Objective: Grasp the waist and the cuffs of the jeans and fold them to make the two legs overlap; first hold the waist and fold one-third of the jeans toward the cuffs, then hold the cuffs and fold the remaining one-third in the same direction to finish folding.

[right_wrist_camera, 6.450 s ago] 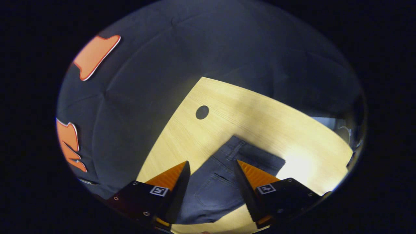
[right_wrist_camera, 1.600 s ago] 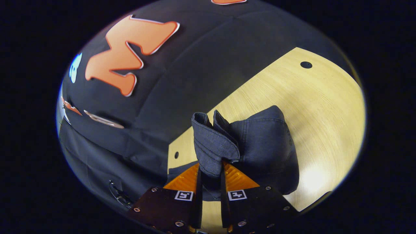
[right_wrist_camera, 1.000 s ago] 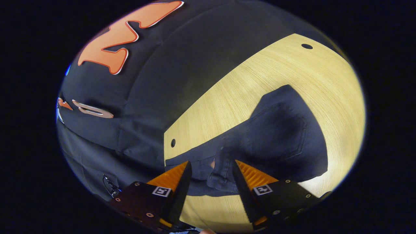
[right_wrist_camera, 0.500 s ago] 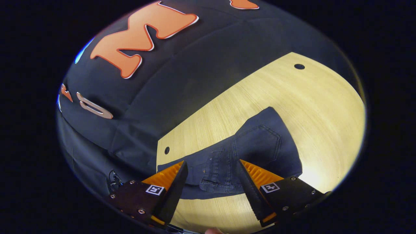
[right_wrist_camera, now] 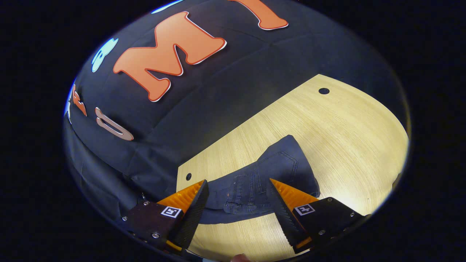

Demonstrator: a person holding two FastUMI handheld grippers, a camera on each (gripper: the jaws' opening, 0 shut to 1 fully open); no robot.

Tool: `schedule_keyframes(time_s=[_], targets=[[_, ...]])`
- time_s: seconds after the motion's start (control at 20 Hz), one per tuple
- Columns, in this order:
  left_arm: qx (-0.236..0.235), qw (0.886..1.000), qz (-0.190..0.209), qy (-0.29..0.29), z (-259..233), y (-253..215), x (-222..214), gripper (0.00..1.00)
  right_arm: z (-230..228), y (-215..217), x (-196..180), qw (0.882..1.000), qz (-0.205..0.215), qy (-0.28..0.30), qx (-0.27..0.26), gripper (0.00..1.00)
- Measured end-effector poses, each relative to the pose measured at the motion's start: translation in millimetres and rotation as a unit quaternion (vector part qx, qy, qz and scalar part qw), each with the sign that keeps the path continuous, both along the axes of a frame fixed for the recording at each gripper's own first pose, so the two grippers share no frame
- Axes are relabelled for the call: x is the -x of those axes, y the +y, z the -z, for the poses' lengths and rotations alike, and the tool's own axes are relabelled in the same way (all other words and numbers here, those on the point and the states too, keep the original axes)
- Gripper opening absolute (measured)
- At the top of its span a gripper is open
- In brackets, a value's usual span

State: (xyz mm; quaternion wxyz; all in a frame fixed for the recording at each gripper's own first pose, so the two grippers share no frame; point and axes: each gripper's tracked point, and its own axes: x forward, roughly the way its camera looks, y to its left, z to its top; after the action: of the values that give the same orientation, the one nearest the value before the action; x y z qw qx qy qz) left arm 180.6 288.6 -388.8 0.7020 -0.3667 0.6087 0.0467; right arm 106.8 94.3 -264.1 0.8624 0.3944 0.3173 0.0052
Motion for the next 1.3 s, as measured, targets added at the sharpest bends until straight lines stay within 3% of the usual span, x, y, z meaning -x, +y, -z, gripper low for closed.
schedule_keyframes(time_s=[0.15, 0.25, 0.35, 0.45, 0.65, 0.75, 0.9, 0.95, 1.05, 1.15, 1.3], targets=[[-0.006, 1.000, -0.009, -0.006, 9, 1, -11, 0.96, 1, 0, 1, 1.000, 0.003, 0.006, -0.007, 0.97], [-0.041, 0.999, 0.008, 0.031, 14, 0, -5, 0.95, -3, 2, -1, 1.000, 0.000, 0.003, -0.016, 0.97], [-0.089, 0.990, 0.025, 0.105, 18, 9, 13, 0.94, -7, -4, -2, 1.000, 0.001, -0.003, -0.015, 0.97], [-0.118, 0.986, 0.032, 0.115, 20, 12, 16, 0.94, -7, -19, -3, 1.000, 0.003, -0.010, -0.002, 0.97], [-0.196, 0.966, 0.053, 0.160, 32, 6, 13, 0.94, -2, -37, -10, 1.000, 0.012, -0.013, -0.017, 0.96], [-0.208, 0.965, 0.055, 0.148, 35, 1, -2, 0.91, 7, -42, -7, 1.000, 0.008, -0.008, -0.018, 0.97], [-0.201, 0.967, 0.072, 0.136, 37, -6, -7, 0.72, 22, -51, -3, 1.000, 0.005, 0.003, -0.023, 0.97], [-0.188, 0.973, 0.077, 0.111, 35, -12, -15, 0.64, 27, -55, -2, 1.000, 0.007, 0.008, -0.027, 0.97], [-0.160, 0.983, 0.052, 0.068, 34, -20, -25, 0.16, 36, -61, -1, 0.999, 0.010, 0.017, -0.035, 0.97], [-0.121, 0.992, -0.001, 0.031, 31, -26, -31, 0.04, 39, -72, 0, 0.999, 0.016, 0.017, -0.036, 0.96], [-0.103, 0.993, -0.023, -0.057, 8, -27, -54, 0.05, 41, -85, -3, 0.999, 0.021, 0.019, -0.032, 0.97]])
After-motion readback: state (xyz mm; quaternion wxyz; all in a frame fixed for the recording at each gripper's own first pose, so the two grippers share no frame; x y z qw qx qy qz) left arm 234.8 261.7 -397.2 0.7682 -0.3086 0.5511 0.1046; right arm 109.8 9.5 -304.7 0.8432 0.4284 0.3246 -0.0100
